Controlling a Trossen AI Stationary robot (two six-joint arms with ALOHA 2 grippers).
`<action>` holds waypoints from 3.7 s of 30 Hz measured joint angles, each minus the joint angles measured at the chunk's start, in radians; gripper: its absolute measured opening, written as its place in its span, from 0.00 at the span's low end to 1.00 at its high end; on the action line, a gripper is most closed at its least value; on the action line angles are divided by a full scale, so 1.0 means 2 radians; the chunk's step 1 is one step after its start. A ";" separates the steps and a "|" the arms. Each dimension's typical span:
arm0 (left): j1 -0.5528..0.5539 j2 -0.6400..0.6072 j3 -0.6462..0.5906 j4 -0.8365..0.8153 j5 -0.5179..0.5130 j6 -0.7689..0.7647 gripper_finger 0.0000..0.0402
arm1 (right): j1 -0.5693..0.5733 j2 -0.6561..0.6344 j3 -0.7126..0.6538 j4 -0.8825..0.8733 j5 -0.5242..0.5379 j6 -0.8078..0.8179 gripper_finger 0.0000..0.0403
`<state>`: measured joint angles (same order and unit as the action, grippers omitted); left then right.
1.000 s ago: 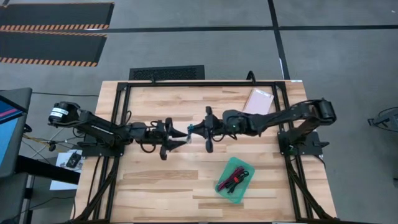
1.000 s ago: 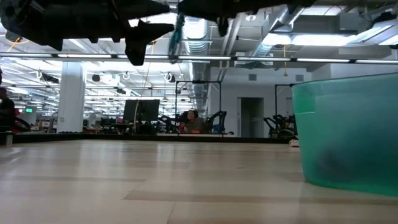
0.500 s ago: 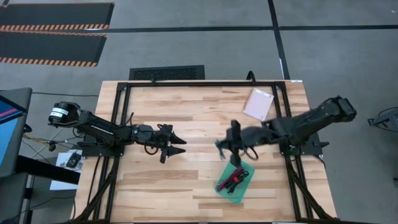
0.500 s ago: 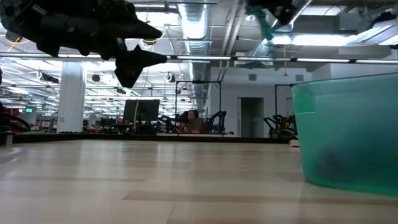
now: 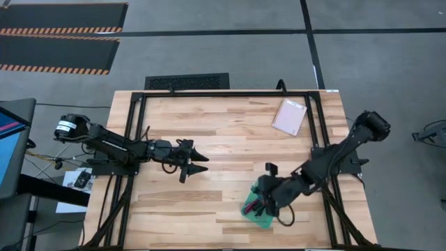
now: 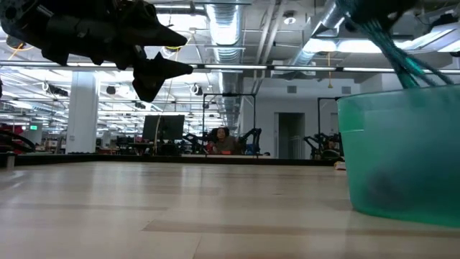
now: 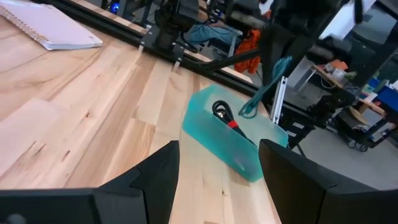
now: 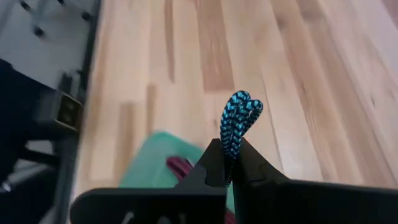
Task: Pick and place USB-C Cables
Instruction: Put the blue usb cable into the bin, then return to Home Position
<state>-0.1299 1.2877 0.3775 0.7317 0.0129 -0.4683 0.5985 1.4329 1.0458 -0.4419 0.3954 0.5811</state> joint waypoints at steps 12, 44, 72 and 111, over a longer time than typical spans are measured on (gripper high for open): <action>0.000 0.000 0.000 0.000 -0.023 0.008 0.52 | 0.009 0.092 0.078 -0.140 0.002 -0.007 0.02; 0.000 0.000 0.000 -0.005 -0.041 0.003 0.52 | 0.014 0.269 0.252 -0.355 -0.054 -0.273 0.05; 0.000 0.000 0.000 -0.016 -0.040 -0.023 0.52 | 0.000 0.302 0.250 -0.324 -0.083 -0.302 0.12; 0.057 -0.103 0.070 -0.036 0.090 -0.045 0.52 | -0.023 0.114 0.315 -0.362 -0.008 -0.142 0.36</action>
<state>-0.0165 1.0808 0.5168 0.6594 0.1920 -0.5582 0.5530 1.6615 1.6752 -1.1659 0.3798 0.2967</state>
